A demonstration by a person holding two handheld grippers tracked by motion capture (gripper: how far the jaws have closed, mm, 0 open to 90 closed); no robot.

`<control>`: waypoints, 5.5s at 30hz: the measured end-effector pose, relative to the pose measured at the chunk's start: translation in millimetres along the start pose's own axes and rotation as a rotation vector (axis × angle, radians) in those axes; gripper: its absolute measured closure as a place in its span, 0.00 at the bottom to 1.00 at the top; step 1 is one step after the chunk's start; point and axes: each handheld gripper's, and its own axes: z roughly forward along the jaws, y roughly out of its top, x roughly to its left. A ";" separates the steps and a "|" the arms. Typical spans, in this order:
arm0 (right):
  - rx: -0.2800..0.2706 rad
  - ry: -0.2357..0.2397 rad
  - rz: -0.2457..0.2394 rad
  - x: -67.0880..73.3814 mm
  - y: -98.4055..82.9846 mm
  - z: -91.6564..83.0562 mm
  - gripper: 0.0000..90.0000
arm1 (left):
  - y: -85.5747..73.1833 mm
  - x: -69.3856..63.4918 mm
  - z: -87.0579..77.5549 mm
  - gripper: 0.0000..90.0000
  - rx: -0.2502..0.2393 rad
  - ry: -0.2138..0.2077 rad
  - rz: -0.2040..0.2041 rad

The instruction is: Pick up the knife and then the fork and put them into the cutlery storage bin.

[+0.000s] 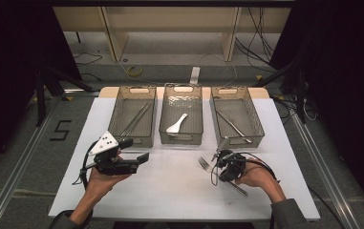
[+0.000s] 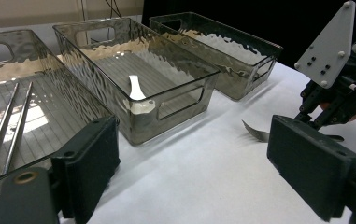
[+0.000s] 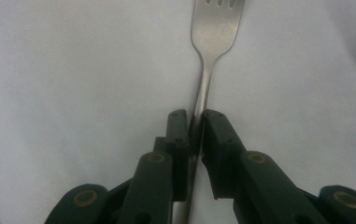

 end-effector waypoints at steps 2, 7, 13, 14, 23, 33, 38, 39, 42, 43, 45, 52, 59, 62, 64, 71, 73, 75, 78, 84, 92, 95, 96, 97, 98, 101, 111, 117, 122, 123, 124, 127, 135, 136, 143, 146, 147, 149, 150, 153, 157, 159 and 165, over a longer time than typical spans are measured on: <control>0.004 0.000 0.004 -0.2 0.5 -0.1 0.91 | -0.1 0.1 0.1 0.18 0.000 0.001 0.000; 0.012 -0.005 0.002 -0.6 1.8 0.0 0.93 | -0.1 0.0 0.1 0.18 0.000 0.000 0.003; 0.016 -0.016 -0.009 1.2 2.7 0.0 0.94 | 0.1 0.1 -0.4 0.18 -0.002 -0.001 -0.001; 0.015 -0.023 -0.020 2.0 2.4 -0.1 0.94 | 0.1 0.1 -0.5 0.18 -0.003 -0.002 0.001; -0.035 -0.055 -0.040 1.6 -1.1 -6.9 0.95 | 0.3 0.7 -1.6 0.18 -0.007 -0.001 0.001; -0.097 -0.081 -0.007 -4.4 -8.3 -19.8 0.95 | 0.2 1.2 -1.7 0.18 -0.012 0.003 -0.006; -0.135 -0.094 0.014 -9.8 -13.0 -28.9 0.95 | 0.1 1.5 -1.9 0.18 -0.014 0.005 -0.007; -0.144 -0.098 0.022 -11.1 -13.8 -31.0 0.95 | 0.1 1.6 -1.9 0.18 -0.014 0.004 -0.007; -0.179 -0.094 0.051 -14.6 -16.9 -38.0 0.95 | 0.1 1.9 -2.3 0.18 -0.017 0.004 -0.008; -0.196 -0.088 0.058 -16.8 -18.4 -40.9 0.95 | 0.1 2.0 -2.3 0.18 -0.017 0.004 -0.009; -0.231 -0.099 0.064 -20.5 -21.3 -45.3 0.95 | 0.0 2.0 -2.5 0.18 -0.019 0.005 -0.012; -0.315 -0.108 0.115 -31.8 -33.7 -60.4 0.95 | 0.0 2.0 -3.1 0.18 -0.024 0.006 -0.011; -0.347 -0.119 0.141 -36.5 -36.2 -66.5 0.95 | 0.0 2.0 -3.4 0.18 -0.029 0.003 -0.015; -0.362 -0.131 0.154 -39.2 -37.8 -69.0 0.95 | 0.0 2.0 -3.5 0.18 -0.031 0.005 -0.016; -0.378 -0.132 0.164 -42.5 -39.5 -72.8 0.95 | 0.0 2.0 -3.3 0.18 -0.033 0.006 -0.020; -0.428 -0.156 0.198 -55.7 -38.6 -89.7 0.95 | 0.1 2.0 -3.7 0.18 -0.039 0.008 -0.022; -0.435 -0.162 0.204 -60.2 -36.5 -94.5 0.95 | 0.2 2.0 -3.9 0.18 -0.042 0.008 -0.023; -0.440 -0.175 0.210 -65.6 -33.6 -100.2 0.95 | 0.2 2.0 -4.0 0.18 -0.043 0.008 -0.024; -0.453 -0.181 0.215 -71.8 -29.7 -106.9 0.95 | 0.4 2.4 -4.2 0.18 -0.044 0.005 -0.028; -0.467 -0.191 0.236 -85.1 -19.6 -118.3 0.95 | 0.4 2.3 -4.7 0.18 -0.046 0.004 -0.027; -0.473 -0.221 0.262 -104.1 -4.2 -130.9 0.95 | 0.7 2.0 -5.0 0.18 -0.057 0.009 -0.025; -0.471 -0.234 0.273 -110.9 0.8 -133.7 0.95 | 0.8 1.8 -5.6 0.18 -0.057 0.009 -0.022; -0.471 -0.237 0.275 -113.1 2.4 -133.9 0.95 | 0.8 1.8 -5.7 0.18 -0.057 0.009 -0.022; -0.470 -0.239 0.279 -114.5 3.7 -133.8 0.95 | 0.8 1.6 -5.6 0.18 -0.061 0.010 -0.025; -0.469 -0.242 0.287 -116.9 5.7 -133.3 0.95 | 0.8 1.8 -5.8 0.18 -0.058 0.009 -0.022; -0.475 -0.235 0.307 -125.4 8.7 -130.3 0.95 | 0.8 1.5 -5.7 0.18 -0.062 0.009 -0.024; -0.460 -0.251 0.387 -148.8 16.1 -118.8 0.95 | 0.7 1.9 -5.5 0.18 -0.060 0.006 -0.029; -0.432 -0.249 0.435 -159.7 19.3 -106.6 0.95 | 0.8 2.1 -5.6 0.18 -0.060 0.003 -0.030; -0.433 -0.242 0.462 -164.9 20.4 -99.9 0.95 | 0.7 2.9 -5.7 0.18 -0.062 0.004 -0.031; -0.431 -0.240 0.470 -165.2 20.3 -98.7 0.95 | 0.7 2.8 -5.8 0.18 -0.062 0.004 -0.031; -0.430 -0.239 0.478 -165.4 20.2 -97.2 0.95 | 0.7 2.7 -6.0 0.18 -0.061 0.005 -0.030; -0.433 -0.238 0.486 -166.0 19.1 -91.5 0.95 | 0.7 2.3 -6.2 0.18 -0.060 0.007 -0.028; -0.423 -0.216 0.510 -168.0 16.4 -77.1 0.95 | 0.5 2.1 -5.4 0.18 -0.060 0.006 -0.032; -0.424 -0.215 0.509 -168.1 16.9 -76.3 0.95 | 0.5 2.0 -5.3 0.18 -0.057 0.006 -0.026; -0.425 -0.208 0.513 -165.6 23.1 -72.3 0.95 | 0.6 1.7 -6.3 0.18 -0.062 0.007 -0.028; -0.422 -0.205 0.516 -165.0 24.5 -69.2 0.95 | 0.5 1.3 -5.8 0.18 -0.063 0.008 -0.030; -0.422 -0.203 0.514 -164.5 25.3 -67.7 0.95 | 0.5 1.2 -5.8 0.18 -0.059 0.007 -0.025; -0.419 -0.202 0.517 -164.1 26.3 -64.8 0.95 | 0.5 0.9 -5.7 0.18 -0.058 0.007 -0.023; -0.415 -0.200 0.516 -164.3 26.2 -63.7 0.95 | 0.5 1.0 -5.7 0.18 -0.058 0.007 -0.023; -0.415 -0.192 0.530 -164.4 25.8 -58.4 0.95 | 0.5 1.3 -6.1 0.18 -0.060 0.008 -0.026; -0.411 -0.181 0.546 -164.6 24.0 -53.4 0.95 | 0.4 1.0 -5.9 0.18 -0.059 0.009 -0.024; -0.406 -0.178 0.552 -165.2 23.3 -51.4 0.95 | 0.4 0.7 -6.1 0.18 -0.060 0.009 -0.022; -0.405 -0.160 0.587 -167.3 22.6 -49.3 0.88 | 0.3 1.3 -6.4 0.18 -0.059 0.010 -0.024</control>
